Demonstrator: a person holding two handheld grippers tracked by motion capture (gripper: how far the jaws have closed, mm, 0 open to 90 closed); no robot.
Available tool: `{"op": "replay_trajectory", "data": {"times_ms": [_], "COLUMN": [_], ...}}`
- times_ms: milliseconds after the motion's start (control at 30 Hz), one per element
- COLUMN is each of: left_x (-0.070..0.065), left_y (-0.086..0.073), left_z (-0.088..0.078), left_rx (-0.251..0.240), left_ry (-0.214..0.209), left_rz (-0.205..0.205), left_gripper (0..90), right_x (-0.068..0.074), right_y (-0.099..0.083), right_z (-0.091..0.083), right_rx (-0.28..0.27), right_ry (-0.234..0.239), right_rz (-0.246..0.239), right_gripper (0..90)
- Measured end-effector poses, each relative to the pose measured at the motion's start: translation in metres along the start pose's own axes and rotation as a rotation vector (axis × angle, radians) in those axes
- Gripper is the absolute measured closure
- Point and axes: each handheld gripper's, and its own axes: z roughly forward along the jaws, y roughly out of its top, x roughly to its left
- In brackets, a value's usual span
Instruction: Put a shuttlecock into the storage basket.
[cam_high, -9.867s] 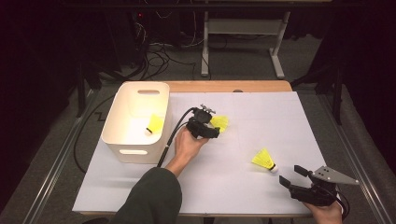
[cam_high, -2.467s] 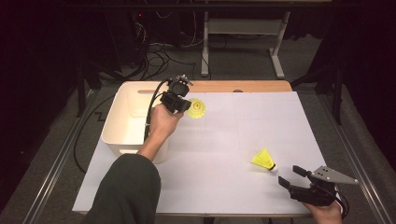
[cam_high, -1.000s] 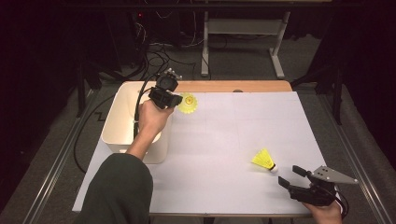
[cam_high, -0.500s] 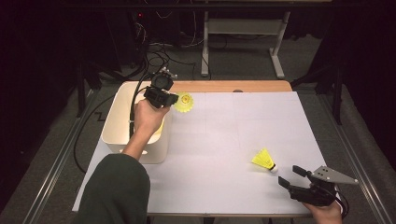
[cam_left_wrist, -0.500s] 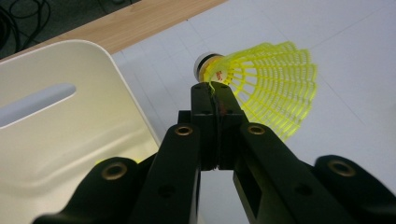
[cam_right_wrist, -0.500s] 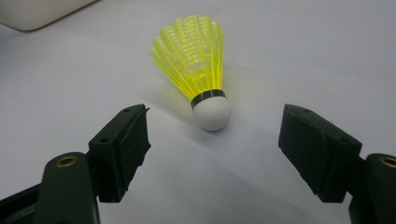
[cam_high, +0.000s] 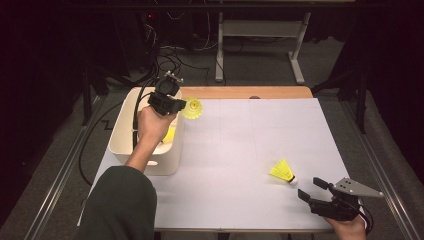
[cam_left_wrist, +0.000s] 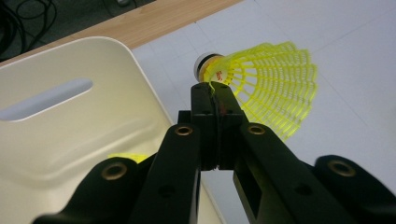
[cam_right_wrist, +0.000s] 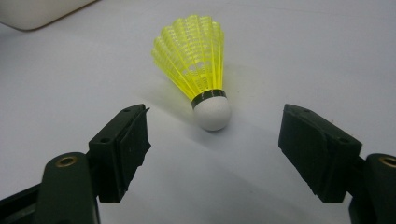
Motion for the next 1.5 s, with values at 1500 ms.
{"op": "replay_trajectory", "data": {"times_ms": [1500], "left_x": [0.025], "left_y": [-0.012], "left_z": [-0.021], "left_rx": [-0.02], "left_ry": [0.037], "left_rz": [-0.05], "left_gripper": [89.5], "right_x": [0.0], "right_y": [0.0], "right_z": [0.0], "right_rx": [0.0], "right_ry": [-0.001], "right_rz": [-0.002], "right_gripper": [24.8]}}
